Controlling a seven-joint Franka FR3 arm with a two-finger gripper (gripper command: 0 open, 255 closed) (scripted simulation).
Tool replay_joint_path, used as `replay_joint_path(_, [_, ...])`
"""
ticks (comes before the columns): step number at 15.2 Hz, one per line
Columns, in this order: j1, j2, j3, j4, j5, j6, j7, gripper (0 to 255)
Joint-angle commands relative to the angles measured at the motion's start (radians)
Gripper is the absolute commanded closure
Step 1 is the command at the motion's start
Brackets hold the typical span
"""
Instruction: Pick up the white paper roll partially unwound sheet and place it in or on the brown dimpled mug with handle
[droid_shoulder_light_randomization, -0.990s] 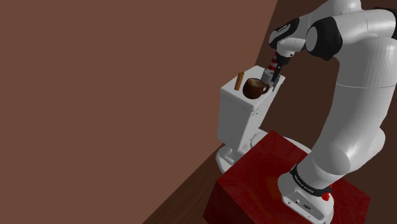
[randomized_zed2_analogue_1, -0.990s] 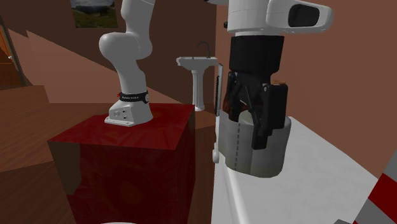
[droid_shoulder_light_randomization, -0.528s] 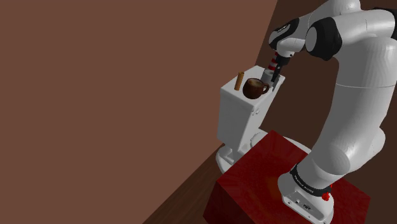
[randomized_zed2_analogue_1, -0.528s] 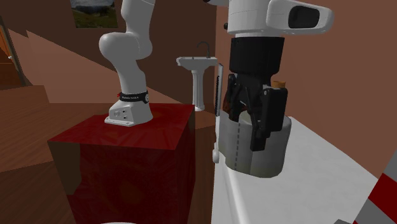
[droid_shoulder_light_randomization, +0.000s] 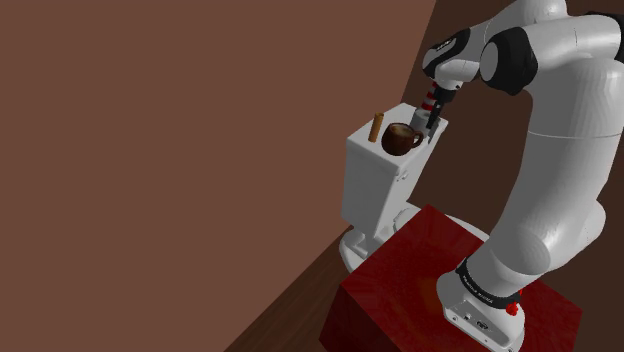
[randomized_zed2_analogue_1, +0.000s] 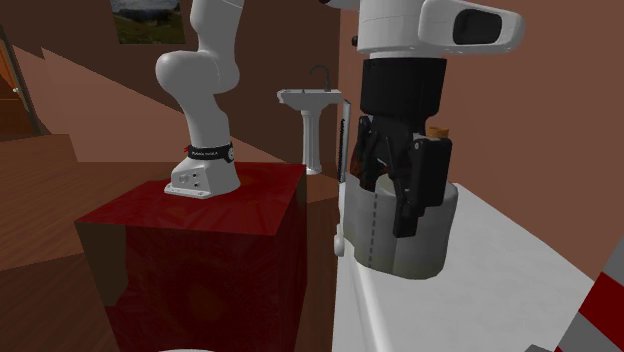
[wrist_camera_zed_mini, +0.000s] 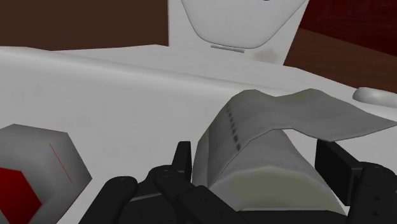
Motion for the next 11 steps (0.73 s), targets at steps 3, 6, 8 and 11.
replay_joint_path(3, [0.004, -0.012, -0.005, 0.010, -0.010, -0.021, 0.006, 255])
replay_joint_path(6, [0.009, -0.031, -0.013, 0.027, -0.024, -0.053, 0.015, 255])
replay_joint_path(8, [0.012, -0.042, -0.018, 0.040, -0.033, -0.075, 0.020, 255])
replay_joint_path(11, [0.015, -0.058, -0.025, 0.061, -0.046, -0.108, 0.028, 255])
